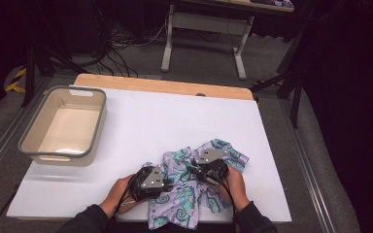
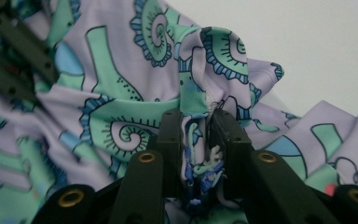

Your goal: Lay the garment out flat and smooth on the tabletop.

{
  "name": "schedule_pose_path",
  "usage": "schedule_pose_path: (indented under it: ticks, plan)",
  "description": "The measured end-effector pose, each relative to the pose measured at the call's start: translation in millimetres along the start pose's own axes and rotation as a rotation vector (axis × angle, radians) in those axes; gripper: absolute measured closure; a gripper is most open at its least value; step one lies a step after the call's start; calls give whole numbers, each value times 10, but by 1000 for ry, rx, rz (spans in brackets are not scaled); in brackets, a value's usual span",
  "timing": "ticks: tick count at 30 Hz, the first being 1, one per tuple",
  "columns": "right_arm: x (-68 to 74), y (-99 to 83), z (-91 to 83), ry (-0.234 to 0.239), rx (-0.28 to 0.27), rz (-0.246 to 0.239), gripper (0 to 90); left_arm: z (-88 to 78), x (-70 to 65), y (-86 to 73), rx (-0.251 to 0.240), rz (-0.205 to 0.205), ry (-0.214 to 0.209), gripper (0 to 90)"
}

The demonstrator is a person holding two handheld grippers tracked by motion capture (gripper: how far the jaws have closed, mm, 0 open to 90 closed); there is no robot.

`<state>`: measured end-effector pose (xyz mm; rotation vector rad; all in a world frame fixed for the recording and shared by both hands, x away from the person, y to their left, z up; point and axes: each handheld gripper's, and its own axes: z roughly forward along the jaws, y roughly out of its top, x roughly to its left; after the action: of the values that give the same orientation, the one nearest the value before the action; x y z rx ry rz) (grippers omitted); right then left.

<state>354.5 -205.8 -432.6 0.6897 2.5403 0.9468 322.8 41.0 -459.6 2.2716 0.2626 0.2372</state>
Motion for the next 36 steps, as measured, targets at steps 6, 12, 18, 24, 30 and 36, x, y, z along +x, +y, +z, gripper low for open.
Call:
schedule_pose_path:
  ticks: [6,12,18,24,30,36]
  plan:
    - [83,-116,-257,8,-51,-42,729,-185,69,12,-37,-9,10,709]
    - [179,-221,-384,-3,-76,-75,700,-370,225,41,-115,-73,66,653]
    - [185,-310,-350,10,-39,-68,779,-269,507,228,-137,-145,116,524]
    - [222,-350,-346,19,-27,-94,791,49,763,322,-68,-245,13,442]
    - [230,-380,-369,15,-32,-93,794,209,790,304,10,-256,-44,646]
    - [214,-400,-382,12,-32,-88,799,93,684,307,-5,-193,17,843]
